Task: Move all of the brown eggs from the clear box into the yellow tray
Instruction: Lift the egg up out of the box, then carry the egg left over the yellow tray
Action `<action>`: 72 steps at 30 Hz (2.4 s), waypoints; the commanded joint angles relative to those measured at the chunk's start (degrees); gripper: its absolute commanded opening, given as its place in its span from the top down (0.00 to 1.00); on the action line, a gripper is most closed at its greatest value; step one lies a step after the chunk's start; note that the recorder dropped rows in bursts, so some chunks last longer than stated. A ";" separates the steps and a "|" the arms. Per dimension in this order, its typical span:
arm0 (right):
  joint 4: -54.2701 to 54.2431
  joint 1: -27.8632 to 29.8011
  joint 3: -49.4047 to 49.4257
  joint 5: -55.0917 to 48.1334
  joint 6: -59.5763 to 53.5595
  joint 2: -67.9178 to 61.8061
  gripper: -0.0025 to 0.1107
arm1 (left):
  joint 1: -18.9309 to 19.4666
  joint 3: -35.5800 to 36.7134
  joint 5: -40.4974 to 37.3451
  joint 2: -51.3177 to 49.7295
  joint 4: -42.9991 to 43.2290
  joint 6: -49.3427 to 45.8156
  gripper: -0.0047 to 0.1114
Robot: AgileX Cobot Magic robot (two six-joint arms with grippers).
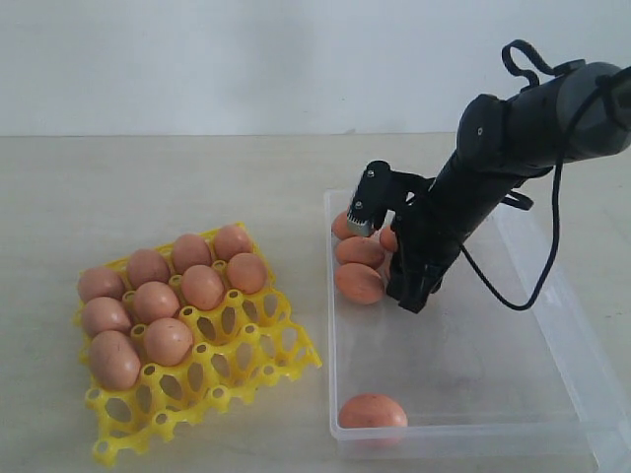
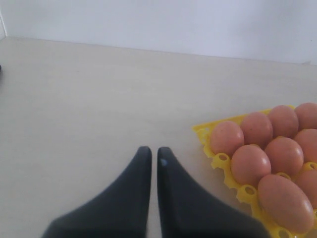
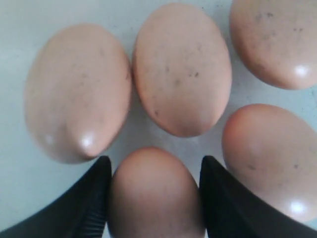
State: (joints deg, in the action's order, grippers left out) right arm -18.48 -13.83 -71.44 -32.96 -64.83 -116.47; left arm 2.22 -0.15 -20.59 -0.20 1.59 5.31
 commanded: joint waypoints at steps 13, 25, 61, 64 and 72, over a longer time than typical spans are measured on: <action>0.38 -0.02 0.06 -5.30 16.29 1.06 0.98 | 0.18 0.15 0.23 0.20 -0.12 -0.27 0.92; 0.38 -0.02 0.06 -4.60 24.83 9.47 0.98 | 0.18 0.15 0.23 0.20 -0.12 -0.27 0.92; -28.09 -0.02 26.84 4.51 -21.29 63.78 0.98 | 0.18 0.15 0.23 0.20 -0.12 -0.27 0.92; -18.28 -0.02 26.84 1.59 -16.30 62.75 0.98 | 0.18 0.15 0.23 0.20 -0.12 -0.27 0.92; 25.63 -0.02 26.84 8.89 26.52 61.87 0.98 | 0.18 0.15 0.23 0.20 -0.12 -0.27 0.92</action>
State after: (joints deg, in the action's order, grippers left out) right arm -8.31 -13.83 -44.71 -28.65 -54.35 -54.73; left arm 2.22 -0.15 -20.59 -0.20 1.59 5.31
